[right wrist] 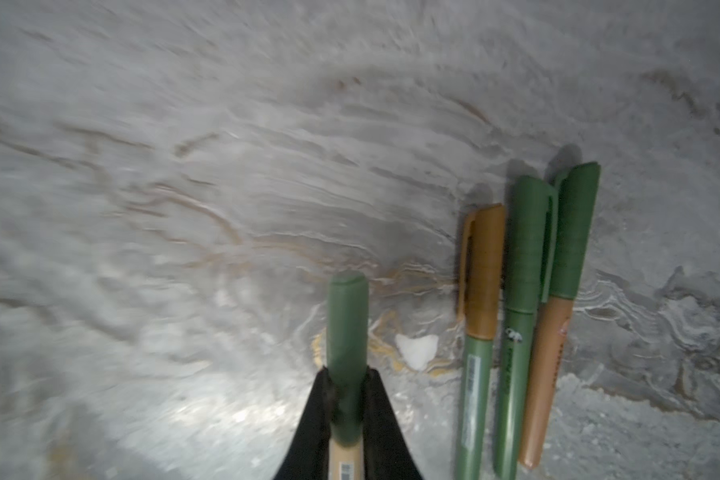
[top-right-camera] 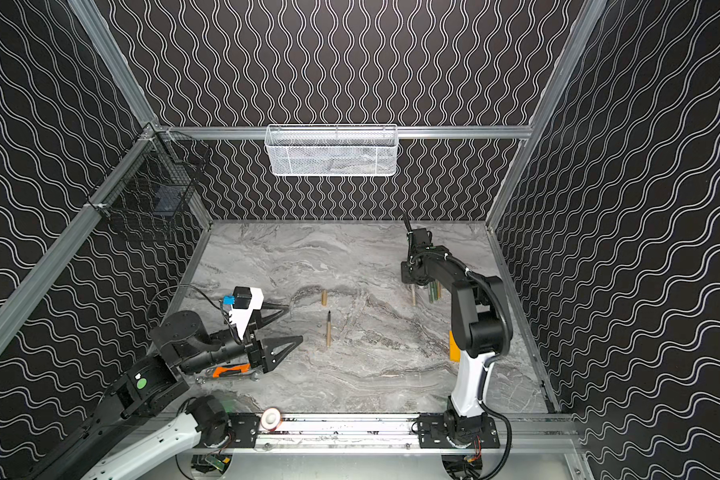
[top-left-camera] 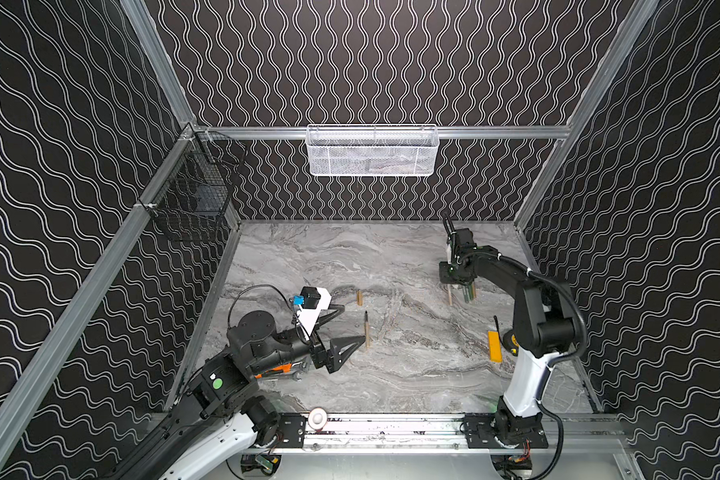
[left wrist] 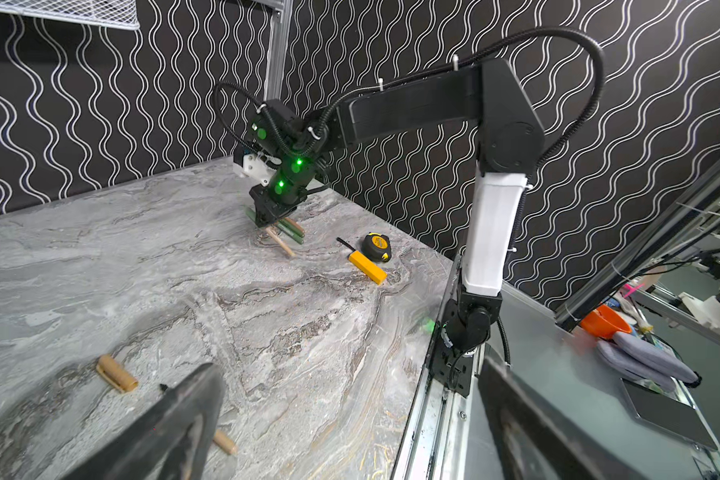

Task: Insert the pens into the pen caps

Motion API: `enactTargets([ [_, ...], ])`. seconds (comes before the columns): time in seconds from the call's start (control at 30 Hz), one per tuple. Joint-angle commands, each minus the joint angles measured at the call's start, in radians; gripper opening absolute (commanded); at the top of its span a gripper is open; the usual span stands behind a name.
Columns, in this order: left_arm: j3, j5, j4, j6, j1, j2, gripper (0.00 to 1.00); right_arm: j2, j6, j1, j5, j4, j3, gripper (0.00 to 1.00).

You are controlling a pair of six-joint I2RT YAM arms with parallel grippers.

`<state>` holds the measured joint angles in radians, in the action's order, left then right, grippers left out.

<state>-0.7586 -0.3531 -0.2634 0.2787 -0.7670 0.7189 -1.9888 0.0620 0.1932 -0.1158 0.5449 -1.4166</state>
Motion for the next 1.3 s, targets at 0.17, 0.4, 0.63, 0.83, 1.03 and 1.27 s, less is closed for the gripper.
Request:
enactTargets([
  [0.17, 0.008, -0.003, 0.027, -0.013, 0.000, 0.020, 0.99, -0.068, -0.054, -0.014, -0.108, 0.084, -0.062, 0.14],
  [0.4, 0.005, 0.016, 0.016, -0.007, 0.000, 0.053, 0.99, 0.014, -0.047, -0.003, -0.103, 0.094, -0.066, 0.44],
  [0.63, -0.027, 0.258, -0.142, 0.026, 0.000, 0.076, 0.99, 0.220, 0.002, 0.061, 0.197, -0.056, 0.089, 0.60],
  [0.83, -0.056, 0.523, -0.355, 0.092, 0.000, 0.073, 0.99, 0.269, 0.071, 0.236, 0.288, -0.194, 0.165, 0.63],
  [1.03, -0.066, 0.583, -0.466, 0.144, 0.001, 0.022, 0.99, 0.177, 0.173, 0.402, 0.336, -0.259, 0.115, 0.61],
  [1.27, -0.055, 0.591, -0.469, 0.160, 0.001, -0.025, 0.99, 0.050, 0.227, 0.547, 0.284, -0.202, 0.046, 0.57],
])
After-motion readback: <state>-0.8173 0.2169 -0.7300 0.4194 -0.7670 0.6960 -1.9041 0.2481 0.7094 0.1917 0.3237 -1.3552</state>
